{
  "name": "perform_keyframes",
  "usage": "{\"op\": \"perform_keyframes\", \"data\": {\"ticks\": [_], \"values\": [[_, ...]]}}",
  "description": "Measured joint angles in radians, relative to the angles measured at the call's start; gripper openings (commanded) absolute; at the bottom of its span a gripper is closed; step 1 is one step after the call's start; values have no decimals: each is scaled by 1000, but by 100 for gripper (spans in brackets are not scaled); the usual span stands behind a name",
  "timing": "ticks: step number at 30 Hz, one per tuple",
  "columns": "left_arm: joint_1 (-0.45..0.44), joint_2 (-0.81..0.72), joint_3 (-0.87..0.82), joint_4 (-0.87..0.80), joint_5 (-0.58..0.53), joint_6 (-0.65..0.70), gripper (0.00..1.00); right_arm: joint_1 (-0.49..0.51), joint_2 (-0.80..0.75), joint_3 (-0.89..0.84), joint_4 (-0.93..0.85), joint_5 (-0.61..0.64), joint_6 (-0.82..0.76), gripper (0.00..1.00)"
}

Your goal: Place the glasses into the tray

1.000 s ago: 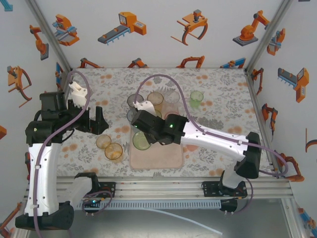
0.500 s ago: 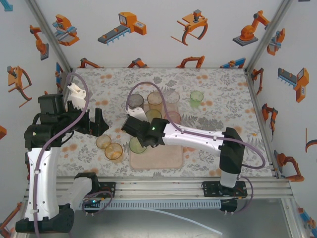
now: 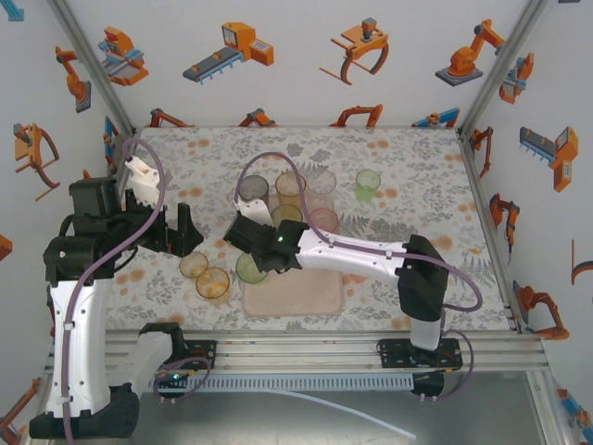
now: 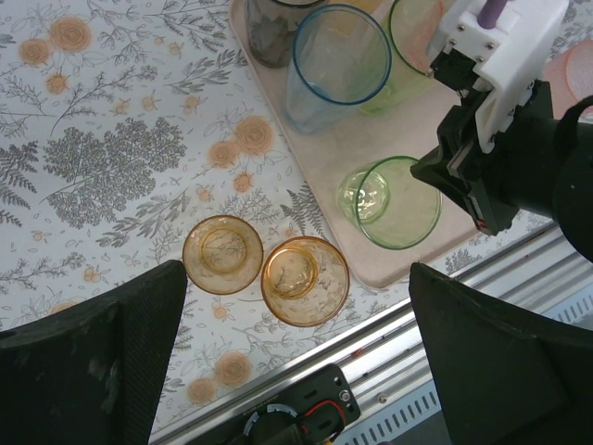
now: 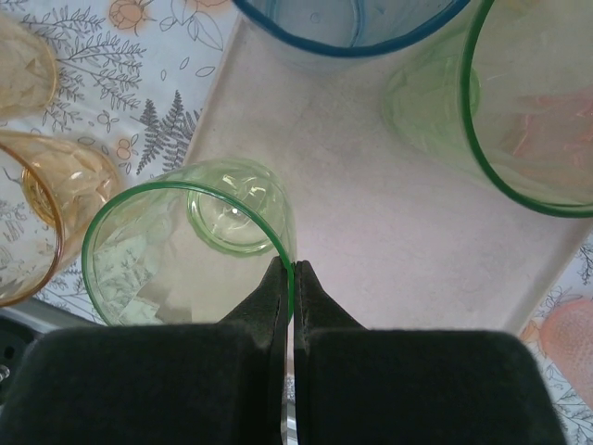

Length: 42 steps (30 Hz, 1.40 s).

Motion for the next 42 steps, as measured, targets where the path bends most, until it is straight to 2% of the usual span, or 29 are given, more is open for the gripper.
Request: {"op": "perform_keyframes", "data": {"ticks": [20, 42], "values": [[0, -5, 0, 0, 10, 0, 97, -53, 27, 0, 45, -17, 46, 1], [0, -5, 0, 0, 24, -1, 97, -66, 40, -15, 64, -57, 61, 2]]}}
